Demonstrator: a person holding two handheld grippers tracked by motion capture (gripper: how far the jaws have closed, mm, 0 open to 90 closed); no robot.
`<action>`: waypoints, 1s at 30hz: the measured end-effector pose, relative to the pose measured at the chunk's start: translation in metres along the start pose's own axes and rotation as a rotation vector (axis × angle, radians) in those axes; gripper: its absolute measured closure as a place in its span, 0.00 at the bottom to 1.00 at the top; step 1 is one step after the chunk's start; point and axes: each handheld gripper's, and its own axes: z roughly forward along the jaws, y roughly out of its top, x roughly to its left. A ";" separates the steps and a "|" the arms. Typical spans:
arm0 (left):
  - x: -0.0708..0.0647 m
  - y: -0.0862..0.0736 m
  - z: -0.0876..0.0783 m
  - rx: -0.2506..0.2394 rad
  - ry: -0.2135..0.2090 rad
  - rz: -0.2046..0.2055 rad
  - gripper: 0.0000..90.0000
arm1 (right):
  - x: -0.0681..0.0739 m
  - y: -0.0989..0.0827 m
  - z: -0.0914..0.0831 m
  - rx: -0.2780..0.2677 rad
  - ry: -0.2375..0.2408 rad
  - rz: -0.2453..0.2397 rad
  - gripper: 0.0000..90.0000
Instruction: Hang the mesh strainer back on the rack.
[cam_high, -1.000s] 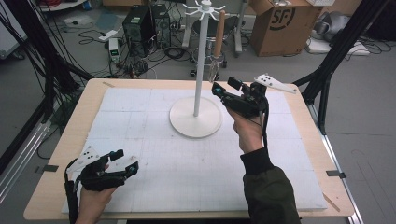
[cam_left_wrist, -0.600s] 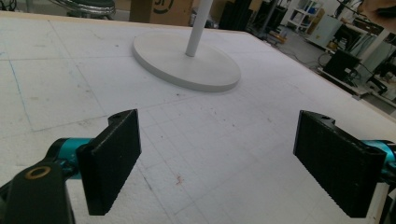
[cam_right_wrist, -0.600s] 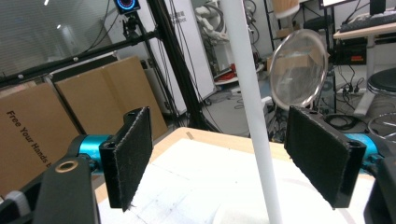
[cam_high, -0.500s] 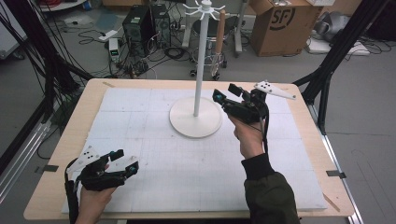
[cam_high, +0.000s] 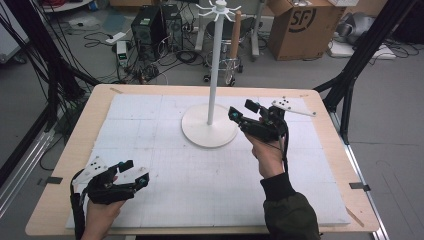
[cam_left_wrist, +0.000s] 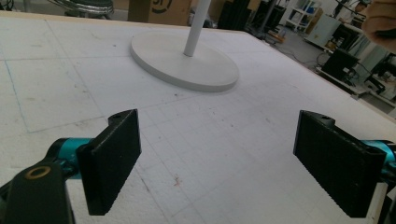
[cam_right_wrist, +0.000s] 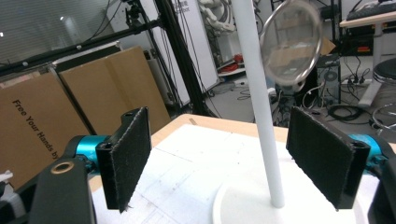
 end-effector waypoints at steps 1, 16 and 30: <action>0.000 0.000 0.000 -0.001 0.000 0.001 0.17 | 0.000 -0.001 -0.001 0.011 -0.002 0.002 0.24; -0.003 0.002 0.008 -0.008 -0.024 -0.014 0.17 | -0.002 -0.040 -0.034 0.080 0.038 -0.036 0.23; -0.009 0.010 0.017 -0.014 -0.050 -0.029 0.17 | -0.014 -0.065 -0.053 0.128 0.020 -0.028 0.22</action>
